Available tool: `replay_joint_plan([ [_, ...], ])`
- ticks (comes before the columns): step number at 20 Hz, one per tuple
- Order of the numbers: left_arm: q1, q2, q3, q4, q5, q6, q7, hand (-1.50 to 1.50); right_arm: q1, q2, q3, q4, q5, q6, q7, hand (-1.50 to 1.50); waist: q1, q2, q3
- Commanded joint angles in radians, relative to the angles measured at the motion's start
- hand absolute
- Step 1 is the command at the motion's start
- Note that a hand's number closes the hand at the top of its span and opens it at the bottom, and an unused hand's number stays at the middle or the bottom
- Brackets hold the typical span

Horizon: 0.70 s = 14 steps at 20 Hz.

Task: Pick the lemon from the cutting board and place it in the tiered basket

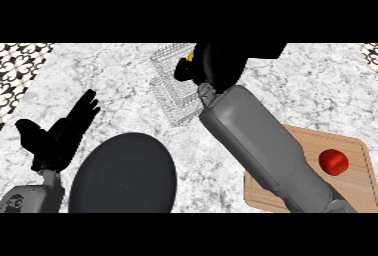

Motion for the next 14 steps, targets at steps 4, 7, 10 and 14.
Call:
replay_joint_plan([
  [4,-0.021,-0.019,0.000,0.023,-0.011,0.010,-0.008,0.00,-0.051,0.010,0.030,0.206,-0.005,-0.228,0.167,1.50,-0.005,0.002,0.000],
  [7,0.048,0.013,0.011,-0.029,-0.003,-0.017,-0.005,0.00,-0.083,0.010,0.011,0.268,-0.011,-0.226,0.143,1.50,-0.007,-0.004,0.000],
  [10,0.018,-0.008,0.007,-0.004,-0.021,0.001,-0.032,0.00,-0.146,0.010,-0.038,0.380,0.052,-0.303,0.097,1.50,-0.003,0.003,0.000],
  [14,0.005,-0.009,-0.007,-0.024,-0.029,0.009,0.007,0.00,-0.124,0.010,-0.097,0.401,0.102,-0.471,0.057,1.50,-0.003,0.006,0.001],
])
